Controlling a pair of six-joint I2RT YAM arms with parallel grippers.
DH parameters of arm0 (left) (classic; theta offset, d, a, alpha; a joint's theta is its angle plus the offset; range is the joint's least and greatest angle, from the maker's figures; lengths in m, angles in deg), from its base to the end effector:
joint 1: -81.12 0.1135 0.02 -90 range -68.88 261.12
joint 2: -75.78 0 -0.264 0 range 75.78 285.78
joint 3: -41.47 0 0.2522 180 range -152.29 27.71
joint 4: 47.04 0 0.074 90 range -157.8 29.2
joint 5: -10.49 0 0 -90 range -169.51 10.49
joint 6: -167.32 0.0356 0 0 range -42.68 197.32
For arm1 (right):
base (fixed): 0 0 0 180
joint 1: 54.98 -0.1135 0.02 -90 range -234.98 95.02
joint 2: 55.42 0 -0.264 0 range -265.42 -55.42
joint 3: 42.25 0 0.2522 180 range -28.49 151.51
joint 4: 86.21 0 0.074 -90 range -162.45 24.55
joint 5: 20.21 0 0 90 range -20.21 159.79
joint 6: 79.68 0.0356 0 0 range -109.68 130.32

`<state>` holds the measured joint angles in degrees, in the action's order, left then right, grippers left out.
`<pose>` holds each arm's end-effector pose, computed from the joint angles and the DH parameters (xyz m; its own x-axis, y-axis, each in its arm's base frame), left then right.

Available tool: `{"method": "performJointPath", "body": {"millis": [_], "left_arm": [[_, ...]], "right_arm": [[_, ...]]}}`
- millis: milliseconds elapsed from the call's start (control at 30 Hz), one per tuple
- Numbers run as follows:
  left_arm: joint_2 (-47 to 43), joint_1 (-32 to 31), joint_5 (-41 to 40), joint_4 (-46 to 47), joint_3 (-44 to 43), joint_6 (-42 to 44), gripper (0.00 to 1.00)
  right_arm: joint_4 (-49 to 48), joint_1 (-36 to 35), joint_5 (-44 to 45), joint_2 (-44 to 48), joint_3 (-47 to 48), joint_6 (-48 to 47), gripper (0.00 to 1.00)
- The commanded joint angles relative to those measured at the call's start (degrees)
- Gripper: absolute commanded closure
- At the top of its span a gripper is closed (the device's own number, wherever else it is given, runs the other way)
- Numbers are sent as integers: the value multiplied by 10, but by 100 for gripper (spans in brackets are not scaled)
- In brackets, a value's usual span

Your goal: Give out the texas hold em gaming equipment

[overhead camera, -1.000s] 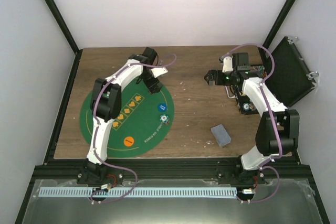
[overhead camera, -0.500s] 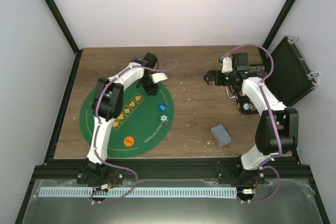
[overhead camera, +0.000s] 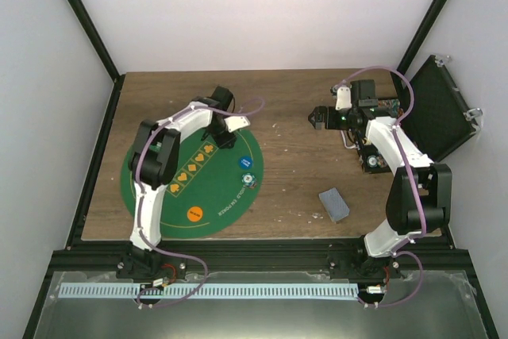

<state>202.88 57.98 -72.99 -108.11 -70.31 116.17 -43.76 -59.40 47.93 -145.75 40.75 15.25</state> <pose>0.4106 -0.1799 0.1511 -0.4357 0.8640 -0.2525 0.8838 0.4637 0.0617 0.3387 0.0395 0.2636 -0.7852 0.0193 -0.6189 -0.2447 0.9085 0.3387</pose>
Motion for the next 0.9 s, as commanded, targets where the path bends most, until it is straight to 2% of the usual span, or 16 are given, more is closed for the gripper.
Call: {"method": "performJointPath", "body": {"millis": [0,333,567,867], "left_arm": [[-36,0,5,-57,92,13,100],[-176,-5,57,-54,311,37,100],[-266,-21,68,-67,411,42,100],[-358,-83,62,-60,508,14,100]], "right_arm": [[1,-1,-2,16,8,-7,0],[-2,-1,-8,26,1,-6,0],[-2,-1,-15,30,-2,-5,0],[-1,-1,-22,29,2,-4,0]]}}
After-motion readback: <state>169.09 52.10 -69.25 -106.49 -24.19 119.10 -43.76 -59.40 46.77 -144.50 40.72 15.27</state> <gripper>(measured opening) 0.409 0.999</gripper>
